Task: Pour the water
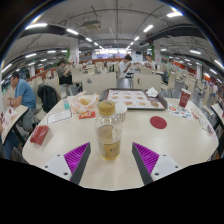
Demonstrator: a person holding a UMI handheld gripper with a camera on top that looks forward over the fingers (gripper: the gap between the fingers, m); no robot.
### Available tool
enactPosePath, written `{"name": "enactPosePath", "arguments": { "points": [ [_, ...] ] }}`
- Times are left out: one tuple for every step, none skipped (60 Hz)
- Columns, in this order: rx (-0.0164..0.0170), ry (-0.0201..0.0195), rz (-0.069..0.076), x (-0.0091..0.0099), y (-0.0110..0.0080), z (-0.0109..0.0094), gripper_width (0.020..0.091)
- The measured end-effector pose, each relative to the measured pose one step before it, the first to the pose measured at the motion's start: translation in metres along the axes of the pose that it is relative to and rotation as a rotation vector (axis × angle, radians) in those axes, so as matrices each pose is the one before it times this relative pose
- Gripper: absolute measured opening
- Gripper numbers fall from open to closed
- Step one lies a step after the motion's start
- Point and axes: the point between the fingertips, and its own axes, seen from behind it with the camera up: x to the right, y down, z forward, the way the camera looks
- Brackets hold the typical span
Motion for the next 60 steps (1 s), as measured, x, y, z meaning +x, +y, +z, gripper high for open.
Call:
{"name": "enactPosePath", "arguments": {
  "points": [
    [0.00939, 0.00075, 0.0016, -0.00131, -0.00242, 0.00454, 0.085],
    [0.01188, 0.00175, 0.0017, -0.00078, -0.0027, 0.0046, 0.0852],
    [0.01314, 0.00176, 0.0021, -0.00073, -0.00293, 0.00455, 0.085],
    [0.01167, 0.00141, 0.002, -0.00096, -0.00236, 0.00446, 0.0841],
    [0.00825, 0.00067, 0.0014, -0.00137, -0.0015, 0.00446, 0.0832],
    [0.00617, 0.0018, 0.0012, 0.00006, -0.00075, 0.00387, 0.0822],
    [0.00598, 0.00392, 0.0001, -0.00043, -0.00135, 0.00437, 0.0808],
    [0.00662, 0.0049, -0.0007, -0.00005, -0.00111, 0.00432, 0.0801],
    [0.00709, 0.00394, -0.0016, 0.00014, -0.00067, 0.00366, 0.0789],
    [0.00651, 0.00401, -0.002, 0.00006, -0.00066, 0.0038, 0.0772],
    [0.00503, 0.00562, -0.0023, 0.00093, -0.0003, 0.00344, 0.0751],
    [0.00306, 0.00586, -0.003, 0.00059, 0.00014, 0.00371, 0.0725],
    [0.00052, 0.00525, -0.0023, 0.00067, 0.00063, 0.00328, 0.0693],
    [-0.00085, 0.00351, -0.0002, 0.00047, 0.00076, 0.00276, 0.0658],
    [0.00032, 0.0026, 0.0029, 0.00029, 0.00053, 0.00248, 0.06],
    [0.00299, 0.00079, 0.0041, -0.00018, -0.00006, 0.00203, 0.0518],
    [0.00852, 0.00252, 0.0068, 0.0005, -0.00018, 0.00022, 0.0492],
    [0.0085, 0.00387, 0.0027, -0.00085, -0.00207, 0.00117, 0.049],
    [0.00102, 0.00223, -0.0028, 0.00057, 0.00002, 0.0002, 0.0484],
    [0.00311, 0.00055, -0.006, 0.00017, -0.00053, 0.00041, 0.0476],
    [0.00382, -0.00199, -0.0061, -0.00041, -0.00097, 0.00029, 0.0476],
    [0.00154, -0.00277, -0.0089, -0.00044, -0.00061, 0.00012, 0.0447],
    [0.00071, -0.00171, -0.0075, -0.00017, -0.00039, 0.00036, 0.0446],
    [0.00057, 0.00013, -0.0025, -0.00031, 0.00033, -0.00065, 0.044],
    [-0.00423, -0.00011, 0.0019, 0.00019, 0.00024, 0.00019, 0.0413],
    [-0.00203, 0.00268, 0.0065, 0.00061, -0.00002, -0.00004, 0.0413],
    [-0.00345, 0.00363, 0.006, 0.00066, -0.00013, -0.00022, 0.0399],
    [-0.00253, 0.00294, 0.0026, 0.00078, -0.00036, 0.00007, 0.0389],
    [-0.00274, 0.0028, 0.0011, 0.00047, -0.00059, -0.00017, 0.0389],
    [-0.00206, 0.00367, -0.0033, -0.00016, -0.00008, -0.00099, 0.0389],
    [-0.0043, 0.00097, -0.0049, 0.00031, -0.00097, -0.00054, 0.0387],
    [-0.0031, 0.00086, -0.0057, 0.00059, -0.00141, -0.00062, 0.0389],
    [0.00028, 0.0016, -0.0054, 0.00091, -0.00243, -0.00102, 0.0389],
    [0.00349, 0.00368, -0.0037, 0.00136, -0.00326, -0.00137, 0.039],
    [0.00268, 0.00497, -0.0031, 0.00252, -0.0039, -0.00181, 0.0389],
    [0.00232, 0.00456, -0.0054, 0.00187, -0.00408, -0.00195, 0.0389],
    [0.00153, 0.00429, -0.0074, 0.00142, -0.00417, -0.00131, 0.039],
    [0.00432, 0.00562, -0.0077, 0.00258, -0.00498, -0.00136, 0.0389],
    [0.00765, 0.00893, -0.0069, 0.00358, -0.006, -0.00117, 0.039],
    [0.0072, 0.01002, -0.0086, 0.00395, -0.00597, -0.00069, 0.0389],
    [0.0021, 0.0081, -0.014, 0.00389, -0.00502, -0.00044, 0.0389],
    [-0.00414, 0.0072, -0.0197, 0.0044, -0.00384, 0.00013, 0.039],
    [-0.00363, 0.00992, -0.0199, 0.00502, -0.00401, 0.00044, 0.0388],
    [0.00146, 0.01284, -0.0161, 0.00599, -0.00505, 0.00046, 0.0388],
    [0.00584, 0.01168, -0.0134, 0.00727, -0.00582, 0.0004, 0.0389],
    [0.00309, 0.01017, -0.0179, 0.00478, -0.00505, 0.00212, 0.0388],
    [0.00149, 0.00715, -0.022, 0.00523, -0.00498, 0.00145, 0.0389],
    [0.00104, 0.00933, -0.0235, 0.00538, -0.00472, 0.0021, 0.039],
    [0.00122, 0.01428, -0.0238, 0.00704, -0.00445, 0.00247, 0.0389],
    [0.00033, 0.0179, -0.0261, 0.00781, -0.00378, 0.00295, 0.0389],
    [-0.0012, 0.01929, -0.0303, 0.00816, -0.00316, 0.00333, 0.0389],
    [-0.00132, 0.01861, -0.0327, 0.00772, -0.00309, 0.00367, 0.0389],
    [-0.00055, 0.01795, -0.0345, 0.00752, -0.00304, 0.0045, 0.0388],
    [-0.00161, 0.01709, -0.0355, 0.00951, -0.00174, 0.00562, 0.0387],
    [-0.00469, 0.02141, -0.0398, 0.0073, -0.00198, 0.0043, 0.0387],
    [0.00019, 0.02173, -0.0373, 0.00636, -0.00097, 0.00492, 0.0388],
    [0.00136, 0.02207, -0.0365, 0.00715, -0.00225, 0.00476, 0.039],
    [0.00265, 0.02162, -0.0375, 0.00624, -0.0026, 0.00562, 0.0387],
    [-0.00006, 0.02093, -0.0405, 0.00556, -0.0016, 0.0055, 0.0388],
    [-0.00224, 0.01991, -0.0424, 0.00527, -0.00092, 0.00546, 0.0389]
  ]
}}
